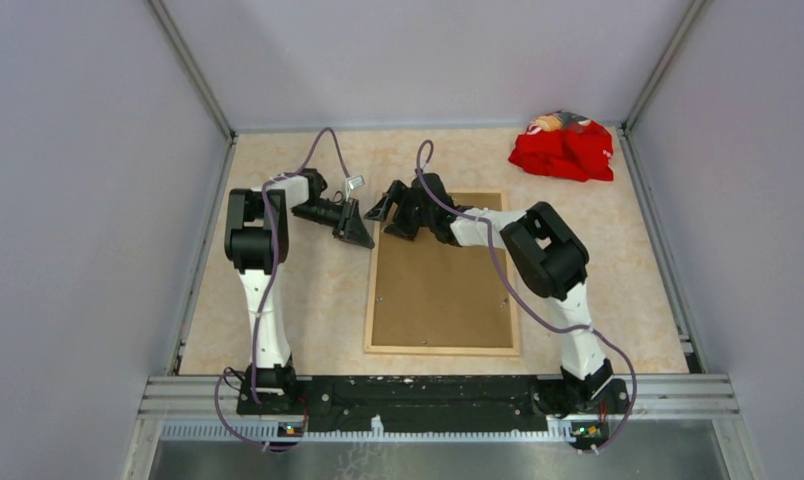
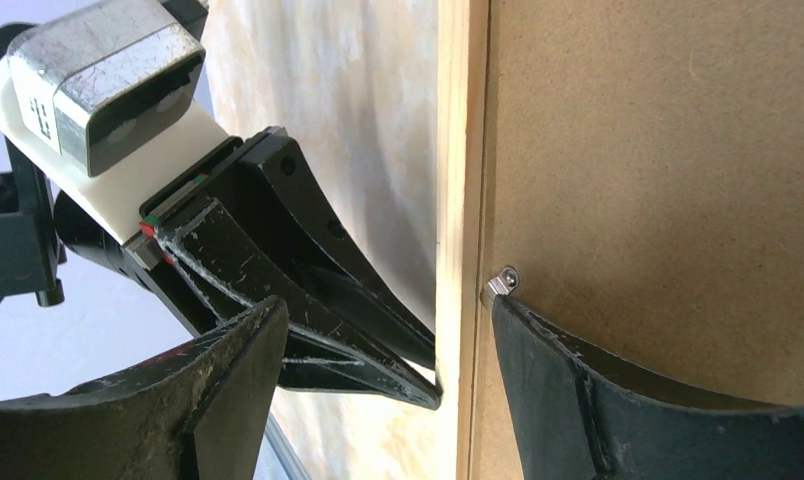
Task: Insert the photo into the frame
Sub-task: Install the photo frame at the center of the board.
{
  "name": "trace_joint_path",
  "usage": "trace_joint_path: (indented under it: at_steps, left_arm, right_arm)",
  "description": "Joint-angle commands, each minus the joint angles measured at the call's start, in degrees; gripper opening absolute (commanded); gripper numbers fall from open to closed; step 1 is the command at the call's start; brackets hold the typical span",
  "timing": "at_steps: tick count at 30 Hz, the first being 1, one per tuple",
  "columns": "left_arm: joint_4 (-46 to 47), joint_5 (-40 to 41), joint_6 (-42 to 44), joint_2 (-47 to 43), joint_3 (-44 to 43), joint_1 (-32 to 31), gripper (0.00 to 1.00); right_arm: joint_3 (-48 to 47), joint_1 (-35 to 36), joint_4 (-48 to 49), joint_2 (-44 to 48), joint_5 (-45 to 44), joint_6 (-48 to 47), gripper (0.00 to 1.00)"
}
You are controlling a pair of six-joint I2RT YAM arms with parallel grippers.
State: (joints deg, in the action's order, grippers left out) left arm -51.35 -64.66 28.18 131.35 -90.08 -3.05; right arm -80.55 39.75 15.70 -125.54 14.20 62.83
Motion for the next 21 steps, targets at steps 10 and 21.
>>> trace_joint_path:
  at_steps: [10,21]
  left_arm:
    - [1.4,6.6,3.7,-0.5,2.3,-1.2,0.24]
    - [-3.4,7.6,7.6,-2.1,1.4,-0.5,0.26]
  right_arm:
    - [1.3,2.8,4.2,-0.8,-11.0,3.0,0.75]
    - [4.4,1.9,-1.0,12.1,-10.3,-5.3,0.92]
